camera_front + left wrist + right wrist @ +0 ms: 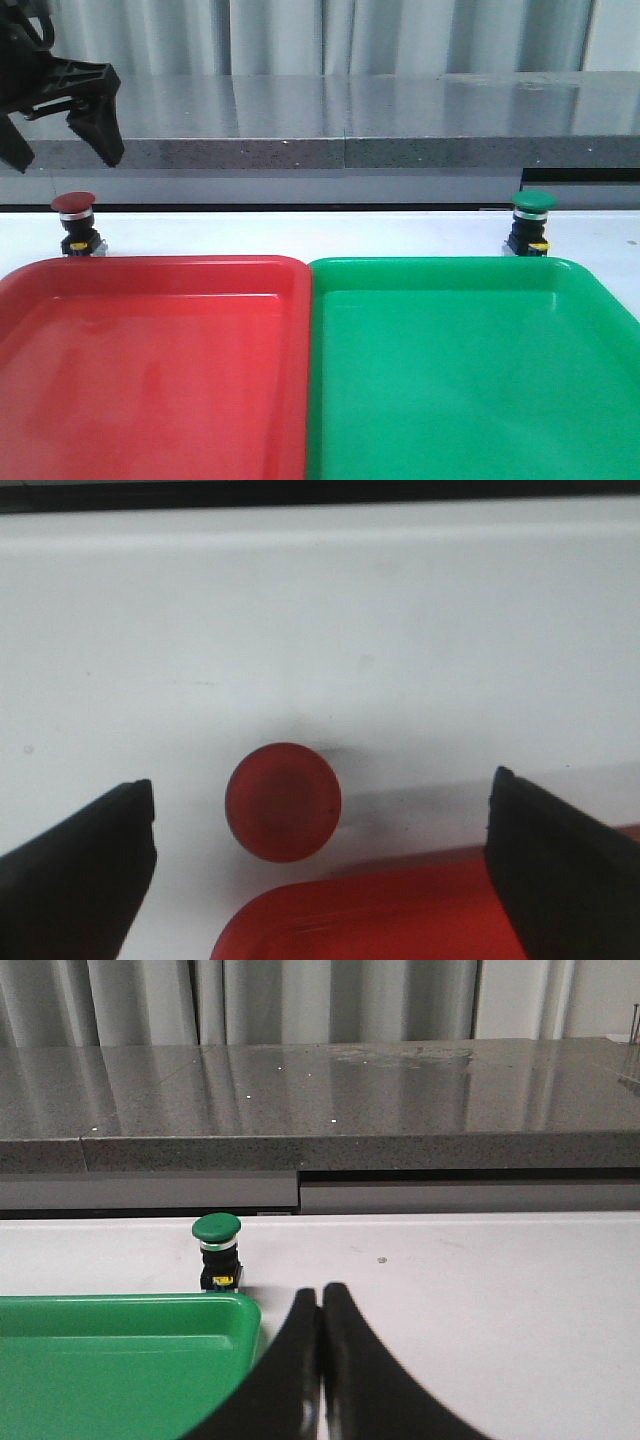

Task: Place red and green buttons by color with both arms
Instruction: 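Lower the left gripper over the red button and close on it, then lift the red button off the table with the left gripper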

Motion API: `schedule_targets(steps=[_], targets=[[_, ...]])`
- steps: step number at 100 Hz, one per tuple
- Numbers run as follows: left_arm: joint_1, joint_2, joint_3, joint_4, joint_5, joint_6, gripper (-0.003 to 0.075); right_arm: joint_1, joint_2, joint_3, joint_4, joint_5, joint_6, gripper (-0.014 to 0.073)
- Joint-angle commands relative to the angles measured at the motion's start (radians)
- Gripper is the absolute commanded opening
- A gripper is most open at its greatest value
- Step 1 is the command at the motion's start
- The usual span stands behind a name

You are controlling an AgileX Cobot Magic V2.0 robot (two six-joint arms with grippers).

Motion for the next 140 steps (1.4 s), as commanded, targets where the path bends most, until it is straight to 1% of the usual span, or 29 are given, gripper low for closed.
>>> schedule_targets(steps=[1,40,62,68,72,77,79,80,94,96,97,100,101,106,107,108,114,115,126,140], targets=[[0.002,-0.023,-0.043,-0.016,-0.012,-0.006,0.0638,-0.006,-0.017,-0.019,-0.013,-0.074,-0.001,-0.0064],[0.013,0.092,-0.049,-0.016,-0.008,-0.006,0.0638,-0.006,-0.017,-0.019,-0.013,-0.074,-0.001,-0.0064],[0.013,0.102,-0.049,-0.016,-0.069,-0.006,0.0638,-0.006,-0.017,-0.019,-0.013,-0.074,-0.001,-0.0064],[0.013,0.102,-0.049,-0.016,-0.074,-0.006,0.0624,-0.006,-0.017,-0.019,-0.013,-0.074,-0.001,-0.0064],[0.013,0.102,-0.049,-0.016,-0.075,-0.006,0.0603,-0.006,-0.017,-0.019,-0.013,-0.074,-0.001,-0.0064],[0.013,0.102,-0.049,-0.016,-0.076,-0.006,0.0547,-0.006,-0.017,-0.019,-0.013,-0.074,-0.001,-0.0064],[0.013,0.102,-0.049,-0.016,-0.076,-0.006,0.0512,-0.006,-0.017,-0.019,-0.013,-0.074,-0.001,-0.0064],[0.013,0.102,-0.049,-0.016,-0.076,-0.006,0.0512,-0.006,-0.017,-0.019,-0.013,-0.074,-0.001,-0.0064],[0.013,0.102,-0.049,-0.016,-0.076,-0.006,0.029,-0.006,-0.017,-0.019,-0.013,-0.074,-0.001,-0.0064],[0.013,0.102,-0.049,-0.016,-0.076,-0.006,0.027,-0.006,-0.017,-0.019,-0.013,-0.074,-0.001,-0.0064],[0.013,0.102,-0.049,-0.016,-0.076,-0.006,0.024,-0.006,-0.017,-0.019,-0.013,-0.074,-0.001,-0.0064],[0.013,0.102,-0.049,-0.016,-0.076,-0.006,0.0221,-0.006,-0.017,-0.019,-0.013,-0.074,-0.001,-0.0064],[0.013,0.102,-0.049,-0.016,-0.076,-0.006,0.0195,-0.006,-0.017,-0.019,-0.013,-0.074,-0.001,-0.0064],[0.013,0.102,-0.049,-0.016,-0.076,-0.006,0.0139,-0.006,-0.017,-0.019,-0.013,-0.074,-0.001,-0.0064],[0.013,0.102,-0.049,-0.016,-0.076,-0.006,0.0139,-0.006,-0.017,-0.019,-0.013,-0.074,-0.001,-0.0064],[0.013,0.102,-0.049,-0.016,-0.076,-0.006,0.0118,-0.006,-0.017,-0.019,-0.013,-0.074,-0.001,-0.0064],[0.013,0.099,-0.049,-0.016,-0.076,-0.006,0.0073,-0.006,-0.017,-0.019,-0.013,-0.074,-0.001,-0.0064],[0.013,0.094,-0.049,-0.016,-0.076,-0.006,0.0056,-0.006,-0.017,-0.019,-0.013,-0.074,-0.001,-0.0064],[0.013,0.053,-0.051,-0.023,-0.073,-0.006,-0.0015,-0.006,-0.017,-0.019,-0.013,-0.074,-0.001,-0.0064],[0.013,-0.028,-0.051,-0.06,-0.072,-0.006,-0.002,-0.006,-0.017,-0.019,-0.013,-0.074,-0.001,-0.0064]])
